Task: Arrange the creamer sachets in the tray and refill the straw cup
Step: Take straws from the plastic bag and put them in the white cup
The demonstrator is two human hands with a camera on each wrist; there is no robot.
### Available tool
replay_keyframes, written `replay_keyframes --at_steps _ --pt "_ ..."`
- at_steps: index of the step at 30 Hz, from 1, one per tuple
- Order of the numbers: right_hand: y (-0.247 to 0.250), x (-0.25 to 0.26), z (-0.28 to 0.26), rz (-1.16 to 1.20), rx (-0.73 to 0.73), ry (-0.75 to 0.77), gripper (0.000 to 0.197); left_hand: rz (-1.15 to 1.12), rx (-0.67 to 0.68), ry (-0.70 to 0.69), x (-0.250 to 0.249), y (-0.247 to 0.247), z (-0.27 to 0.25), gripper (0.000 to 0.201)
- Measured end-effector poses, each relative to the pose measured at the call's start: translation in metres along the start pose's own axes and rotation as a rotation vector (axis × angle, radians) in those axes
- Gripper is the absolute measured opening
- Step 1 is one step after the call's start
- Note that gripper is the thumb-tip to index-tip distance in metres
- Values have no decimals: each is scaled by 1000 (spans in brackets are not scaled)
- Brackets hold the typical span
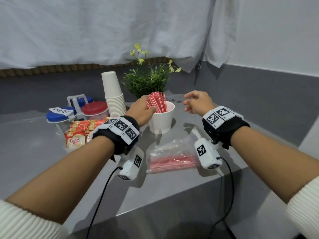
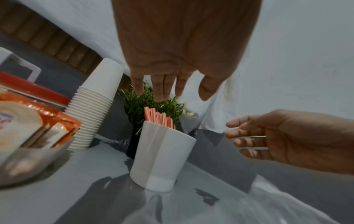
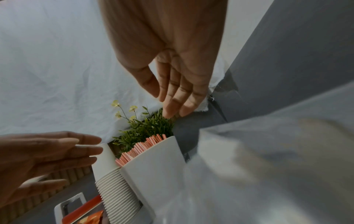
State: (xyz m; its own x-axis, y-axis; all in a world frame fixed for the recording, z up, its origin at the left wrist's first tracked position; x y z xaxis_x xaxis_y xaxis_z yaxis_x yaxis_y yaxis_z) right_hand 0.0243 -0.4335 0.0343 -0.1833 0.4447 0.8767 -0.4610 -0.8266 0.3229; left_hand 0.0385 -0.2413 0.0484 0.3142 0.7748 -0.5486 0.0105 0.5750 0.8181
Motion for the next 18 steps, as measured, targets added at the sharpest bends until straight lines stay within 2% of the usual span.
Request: replay_keyframes --at_steps 5,9,11,14,18 --pt "13 -18 -37 -12 8 -53 21 58 86 51 -4 -25 -34 38" --pt "23 -42 -63 -72 -75 -108 32 73 199 97 4 -60 -61 31" --pt "24 -52 -75 -126 -95 -141 33 121 269 118 12 -77 -71 33" --pt "17 -62 -94 -250 5 -174 34 236 441 112 21 -102 -85 48" --pt "-3 -69 -113 -352 195 -189 22 288 478 69 25 -113 -97 60"
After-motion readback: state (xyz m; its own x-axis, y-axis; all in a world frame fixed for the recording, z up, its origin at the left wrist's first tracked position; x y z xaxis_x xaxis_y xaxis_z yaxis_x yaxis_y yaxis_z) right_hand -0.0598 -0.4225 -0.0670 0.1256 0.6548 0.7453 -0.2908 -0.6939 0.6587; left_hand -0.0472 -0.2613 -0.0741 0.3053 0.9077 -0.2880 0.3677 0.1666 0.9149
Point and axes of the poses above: each hand's wrist, its own z-axis towards the middle knuckle, its own y-axis out of the back of the hand, x = y × z, the point moved 7 cm from there along z, towards the middle knuckle, and after that the axes turned 8 degrees about y, right-handed, at the moved point
